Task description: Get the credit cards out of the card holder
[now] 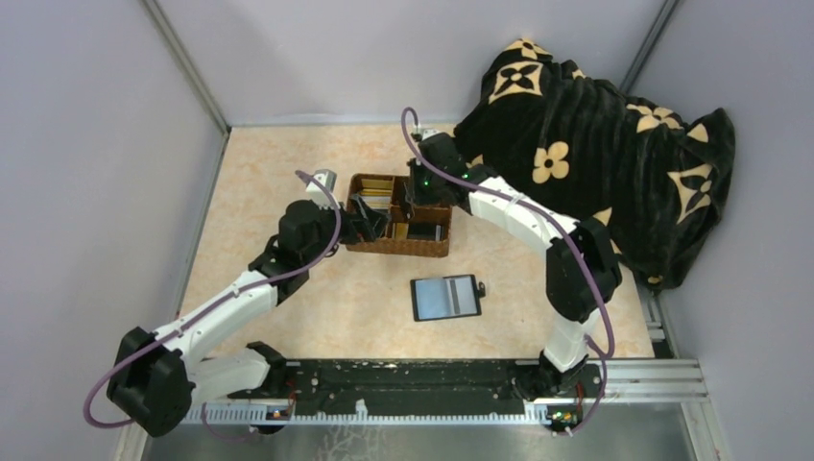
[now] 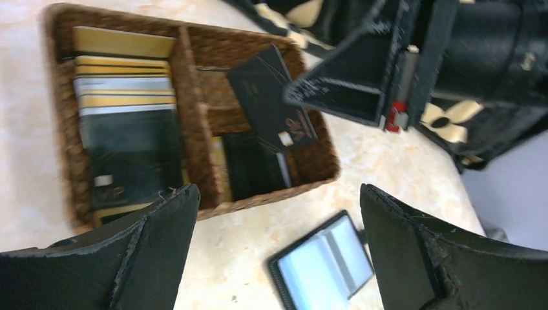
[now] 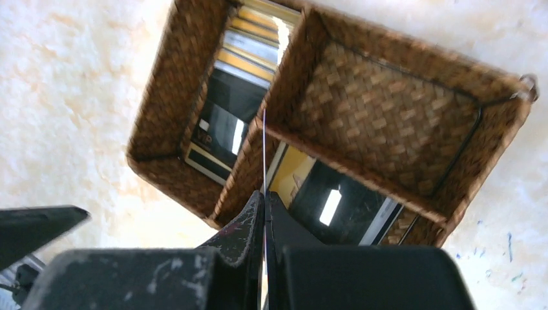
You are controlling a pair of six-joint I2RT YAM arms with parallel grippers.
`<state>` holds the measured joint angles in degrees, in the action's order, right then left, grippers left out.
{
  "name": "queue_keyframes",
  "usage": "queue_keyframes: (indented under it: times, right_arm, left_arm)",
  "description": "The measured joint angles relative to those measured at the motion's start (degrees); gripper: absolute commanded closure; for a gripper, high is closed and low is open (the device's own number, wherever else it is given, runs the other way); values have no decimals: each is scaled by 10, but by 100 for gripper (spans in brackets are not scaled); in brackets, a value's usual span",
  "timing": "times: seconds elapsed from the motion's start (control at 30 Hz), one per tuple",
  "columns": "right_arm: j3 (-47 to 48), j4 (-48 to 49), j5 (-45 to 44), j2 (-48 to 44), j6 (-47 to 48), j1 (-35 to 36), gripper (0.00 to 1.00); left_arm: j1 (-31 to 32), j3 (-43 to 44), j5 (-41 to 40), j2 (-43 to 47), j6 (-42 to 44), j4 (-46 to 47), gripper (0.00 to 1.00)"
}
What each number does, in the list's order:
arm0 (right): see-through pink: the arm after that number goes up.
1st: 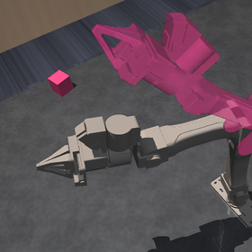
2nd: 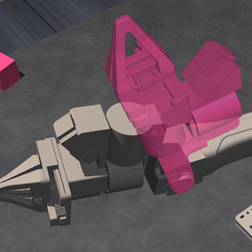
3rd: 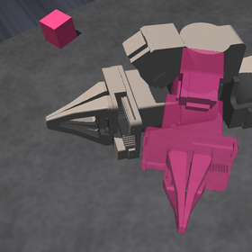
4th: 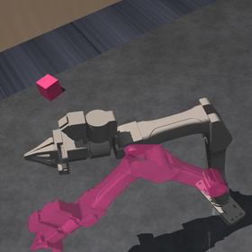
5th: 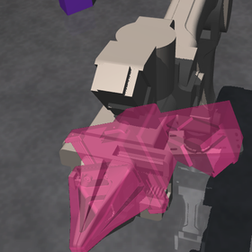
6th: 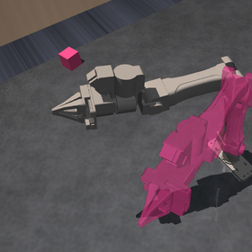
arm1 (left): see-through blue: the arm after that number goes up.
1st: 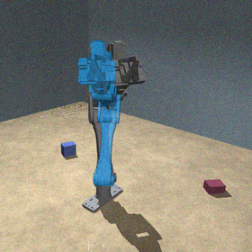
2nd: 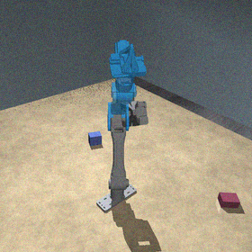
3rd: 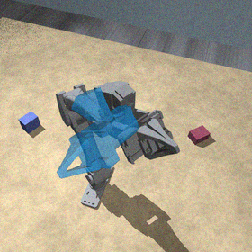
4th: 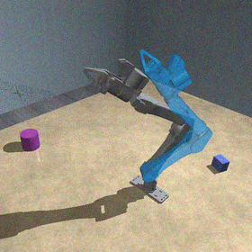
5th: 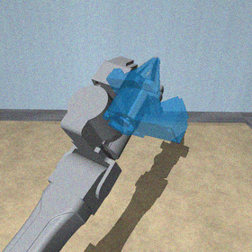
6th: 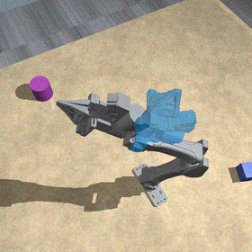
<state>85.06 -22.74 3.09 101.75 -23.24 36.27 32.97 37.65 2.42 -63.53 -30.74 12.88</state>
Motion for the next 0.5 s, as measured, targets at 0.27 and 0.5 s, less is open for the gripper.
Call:
queue_keyframes:
  times: [0.27,0.5]
  right_arm:
    - [-52,-4,-47,0,-38,28,100]
    - [-52,-4,-68,0,-60,38,100]
  left_arm:
    - [0,-20,-97,38,1,-42,1]
    - [0,-23,-110,37,-1,-53,1]
